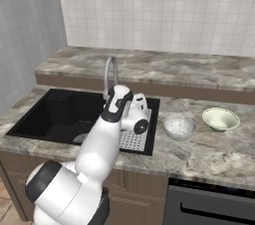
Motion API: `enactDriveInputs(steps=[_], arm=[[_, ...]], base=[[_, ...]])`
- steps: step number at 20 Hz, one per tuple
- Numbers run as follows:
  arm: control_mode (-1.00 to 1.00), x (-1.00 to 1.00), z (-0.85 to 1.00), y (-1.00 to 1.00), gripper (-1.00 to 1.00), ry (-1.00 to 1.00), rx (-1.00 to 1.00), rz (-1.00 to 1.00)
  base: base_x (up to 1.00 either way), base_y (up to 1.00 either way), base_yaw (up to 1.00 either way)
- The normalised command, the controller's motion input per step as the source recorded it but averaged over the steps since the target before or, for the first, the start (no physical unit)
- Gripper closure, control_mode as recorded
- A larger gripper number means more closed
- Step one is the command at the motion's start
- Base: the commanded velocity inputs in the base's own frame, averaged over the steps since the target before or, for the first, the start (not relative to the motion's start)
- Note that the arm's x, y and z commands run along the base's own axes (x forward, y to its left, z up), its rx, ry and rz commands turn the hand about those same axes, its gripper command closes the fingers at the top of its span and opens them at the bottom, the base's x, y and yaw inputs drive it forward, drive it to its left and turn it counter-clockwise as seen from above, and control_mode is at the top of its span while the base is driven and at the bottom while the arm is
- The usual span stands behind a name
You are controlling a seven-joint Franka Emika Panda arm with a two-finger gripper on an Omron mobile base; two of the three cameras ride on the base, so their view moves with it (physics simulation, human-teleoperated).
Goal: Rinse each bowl for a few seconds and place them down in the sink or on the counter.
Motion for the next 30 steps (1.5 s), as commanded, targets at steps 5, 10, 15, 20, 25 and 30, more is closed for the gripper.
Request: enactDriveInputs(steps=[5,10,15,20,25,30], arm=[[-1.0,0.29,0.0,-0.06,-1.0,0.0,0.01,0.05],[-1.0,0.26,-0.03,-0.04,-1.0,0.0,0.01,0.08],[-1.0,0.26,-0.03,-0.07,-1.0,-0.02,0.02,0.09],[-1.0,0.25,0.0,0.0,-1.0,-0.01,0.0,0.01],[-1.0,0.16,-0.02,0.01,-1.0,-0.02,0.0,0.0],[-1.0,0.09,-0.04,0.1,-1.0,-0.03,-0.02,-0.03]], base=[[0.0,0.0,0.0],[0.0,0.0,0.0],[0.0,0.0,0.0],[0.0,0.0,0.0],[0.0,0.0,0.0],[0.0,0.0,0.0]])
